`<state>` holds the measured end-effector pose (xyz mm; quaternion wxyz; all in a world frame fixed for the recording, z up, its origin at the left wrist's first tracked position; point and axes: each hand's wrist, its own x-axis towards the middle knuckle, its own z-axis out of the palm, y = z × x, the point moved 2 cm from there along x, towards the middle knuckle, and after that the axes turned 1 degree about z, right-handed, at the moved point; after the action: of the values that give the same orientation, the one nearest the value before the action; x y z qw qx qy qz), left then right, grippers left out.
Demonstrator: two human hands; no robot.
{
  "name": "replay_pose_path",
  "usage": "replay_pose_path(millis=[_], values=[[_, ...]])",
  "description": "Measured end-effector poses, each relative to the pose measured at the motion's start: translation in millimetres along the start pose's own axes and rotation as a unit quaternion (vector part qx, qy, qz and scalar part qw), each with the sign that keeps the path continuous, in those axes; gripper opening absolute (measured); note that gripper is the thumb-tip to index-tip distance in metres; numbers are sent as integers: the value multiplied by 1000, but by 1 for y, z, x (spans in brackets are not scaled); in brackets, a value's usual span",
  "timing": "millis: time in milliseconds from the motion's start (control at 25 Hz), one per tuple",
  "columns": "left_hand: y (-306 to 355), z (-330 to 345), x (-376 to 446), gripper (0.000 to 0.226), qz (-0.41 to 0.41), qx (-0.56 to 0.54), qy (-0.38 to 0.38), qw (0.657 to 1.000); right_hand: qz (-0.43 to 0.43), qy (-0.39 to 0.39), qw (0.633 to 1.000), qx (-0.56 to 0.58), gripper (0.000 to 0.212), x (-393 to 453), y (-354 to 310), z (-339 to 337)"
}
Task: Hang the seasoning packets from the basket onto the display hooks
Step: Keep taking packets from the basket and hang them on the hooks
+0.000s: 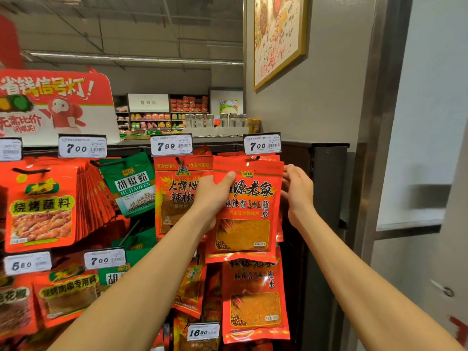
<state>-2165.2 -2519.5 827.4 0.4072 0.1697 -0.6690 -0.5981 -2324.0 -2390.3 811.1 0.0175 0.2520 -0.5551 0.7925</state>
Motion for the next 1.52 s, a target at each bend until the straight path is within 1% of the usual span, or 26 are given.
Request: replay_pose_path(millis=[80,200,280,360,440,560,680,840,920,1000,1120,1160,1240,1360,1440,1520], values=[[2,15,6,20,-19,-21,2,1000,16,-36,999,-21,41,0,-4,-1],[9,27,17,22,-55,-44,7,998,-5,-50,997,-57,44,10,-11,1],[13,34,22,29,-60,-35,1,998,-15,-33,996,-77,37,14,-12,4],[15,40,26,35,-51,-20,13,998,-13,1,995,-102,31,18,-14,7],[15,42,30,38,-49,0,32,998,-20,16,990,-136,35,22,-18,11],[15,43,36,41,-60,17,45,997,-34,16,985,-169,43,28,-18,14],[12,41,40,35,-62,6,54,997,-34,9,986,-165,45,27,-15,15],[12,40,41,27,-46,-13,57,997,-31,13,988,-148,42,28,-18,17],[14,41,43,24,-46,-11,53,998,-25,16,988,-151,46,31,-22,19],[12,40,44,27,-61,-5,55,997,-23,11,985,-173,50,30,-22,21],[6,38,42,24,-97,-13,52,994,-2,14,981,-194,40,29,-17,20],[4,36,39,26,-94,0,56,994,4,13,980,-199,36,28,-16,19],[-1,30,33,34,-44,51,65,996,15,10,982,-189,29,23,-12,16],[-27,16,18,39,44,161,54,985,56,7,987,-148,41,2,14,2],[-44,12,12,42,47,201,25,978,63,-3,985,-160,37,-5,34,-1],[-53,18,23,36,23,198,25,980,57,5,982,-181,32,6,42,7]])
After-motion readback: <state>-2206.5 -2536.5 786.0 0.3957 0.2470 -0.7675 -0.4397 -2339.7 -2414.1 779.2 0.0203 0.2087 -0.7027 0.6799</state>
